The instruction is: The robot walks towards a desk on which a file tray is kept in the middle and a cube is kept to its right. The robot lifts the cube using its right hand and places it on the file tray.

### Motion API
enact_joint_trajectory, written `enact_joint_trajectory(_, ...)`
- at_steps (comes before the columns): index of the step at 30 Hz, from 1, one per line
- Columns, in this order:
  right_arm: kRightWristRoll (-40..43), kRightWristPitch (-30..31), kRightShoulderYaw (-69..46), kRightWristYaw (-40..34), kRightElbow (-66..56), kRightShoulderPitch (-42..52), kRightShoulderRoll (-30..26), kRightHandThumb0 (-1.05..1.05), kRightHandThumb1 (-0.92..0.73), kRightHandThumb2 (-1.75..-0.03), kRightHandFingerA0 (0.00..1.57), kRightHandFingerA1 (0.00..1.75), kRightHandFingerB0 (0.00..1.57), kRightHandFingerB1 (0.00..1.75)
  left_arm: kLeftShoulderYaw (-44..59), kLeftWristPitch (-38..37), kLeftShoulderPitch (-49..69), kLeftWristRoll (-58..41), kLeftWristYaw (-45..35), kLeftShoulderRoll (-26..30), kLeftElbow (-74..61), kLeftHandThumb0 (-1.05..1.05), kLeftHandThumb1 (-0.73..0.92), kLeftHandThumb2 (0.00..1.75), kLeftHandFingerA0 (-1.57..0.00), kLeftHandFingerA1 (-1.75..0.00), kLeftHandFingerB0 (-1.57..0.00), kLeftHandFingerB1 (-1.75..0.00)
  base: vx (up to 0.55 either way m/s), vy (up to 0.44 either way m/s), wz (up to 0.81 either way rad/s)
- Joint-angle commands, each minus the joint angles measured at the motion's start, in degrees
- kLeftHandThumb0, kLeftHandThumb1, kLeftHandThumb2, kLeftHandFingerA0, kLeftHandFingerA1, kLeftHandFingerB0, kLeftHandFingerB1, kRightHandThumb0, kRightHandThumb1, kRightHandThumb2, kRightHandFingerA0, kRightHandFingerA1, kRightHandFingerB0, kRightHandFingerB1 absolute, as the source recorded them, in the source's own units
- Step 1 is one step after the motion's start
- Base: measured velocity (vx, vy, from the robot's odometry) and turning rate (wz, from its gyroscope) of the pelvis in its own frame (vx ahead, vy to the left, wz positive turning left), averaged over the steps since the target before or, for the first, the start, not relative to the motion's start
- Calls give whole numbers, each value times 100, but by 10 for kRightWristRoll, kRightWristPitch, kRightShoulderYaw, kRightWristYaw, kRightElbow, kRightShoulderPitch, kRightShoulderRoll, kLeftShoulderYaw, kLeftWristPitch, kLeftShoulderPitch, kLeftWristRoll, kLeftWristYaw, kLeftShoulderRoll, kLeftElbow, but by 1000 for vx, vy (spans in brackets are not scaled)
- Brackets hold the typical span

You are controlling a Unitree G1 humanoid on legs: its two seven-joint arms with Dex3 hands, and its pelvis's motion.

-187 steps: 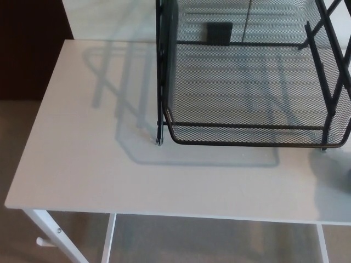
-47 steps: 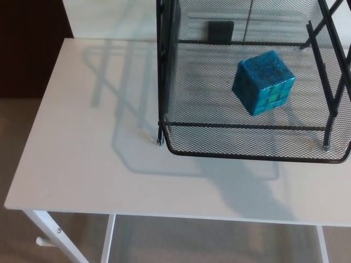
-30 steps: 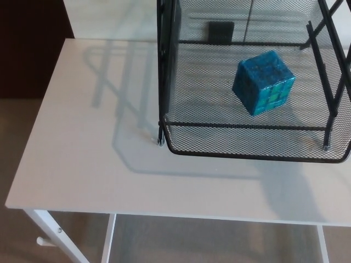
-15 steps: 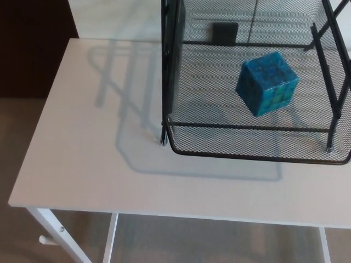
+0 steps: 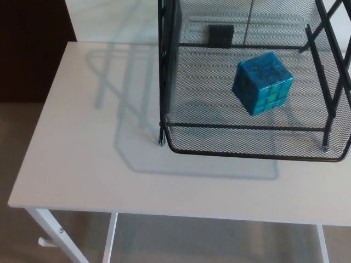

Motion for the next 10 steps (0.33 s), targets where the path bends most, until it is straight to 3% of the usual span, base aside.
enact_joint_trajectory(1, -61, 41, 74, -144, -51, 72, 46, -57, -65, -59, 33, 53, 34, 48, 2, -19, -1, 1, 5, 17, -4, -88, 88, 74, -48, -79, -27, -64, 0, 0, 0)
enact_joint_trajectory(2, -54, 90, 87, -139, 12, 26, 15, -56, -78, -63, 3, 47, 0, 29, 2, -17, -2, 2, 8, 17, -4, -88, 65, 109, -50, -76, -30, -65, 0, 0, 0)
enact_joint_trajectory(3, -78, 210, 119, -108, 72, -35, -34, -56, -78, -63, 3, 47, 0, 29, 1, -16, -4, 3, 12, 17, -3, -88, 65, 109, -50, -76, -30, -65, 0, 0, 0)
enact_joint_trajectory(4, 12, 174, 33, -173, 70, -62, 5, -51, -82, -64, 0, 29, 0, 0, 5, -15, -6, -1, 8, 16, 0, -89, 65, 109, -50, -78, -29, -65, -14, 12, -8)
enact_joint_trajectory(5, 219, 172, -142, -196, 76, -133, 32, -92, -89, -102, 0, 1, 0, 1, 5, -15, -8, -2, 7, 16, 2, -88, 88, 73, -45, -77, -25, -63, 0, 0, 0)
enact_joint_trajectory(6, 245, 161, -160, -193, 47, -131, 56, -59, -75, -92, 16, 70, 0, 0, 7, -16, -9, -3, 4, 15, 4, -87, 88, 74, -44, -77, -25, -63, 0, 0, 0)
enact_joint_trajectory(7, 96, 209, -43, -184, 36, -106, 43, -85, -91, -107, 9, 55, 0, 2, 7, -14, -9, -3, 7, 15, 4, -89, 88, 72, -44, -77, -23, -62, 0, 0, 0)
enact_joint_trajectory(8, 50, 208, -9, -193, 21, -95, 55, -63, -92, -77, 14, 57, 0, 0, 6, -12, -11, -2, 9, 15, 6, -89, 87, 69, -46, -77, -23, -61, 0, 0, 0)
enact_joint_trajectory(9, 85, 171, -33, -202, 4, -93, 81, -73, -81, -107, 11, 50, 0, 10, 5, -10, -11, -1, 7, 16, 5, -89, 89, 70, -44, -76, -22, -61, 0, 0, 0)
enact_joint_trajectory(10, 85, 171, -33, -202, 4, -93, 81, -73, -81, -107, 11, 50, 0, 10, 5, -10, -11, -1, 7, 16, 5, -89, 89, 70, -44, -76, -22, -61, 0, 0, 0)
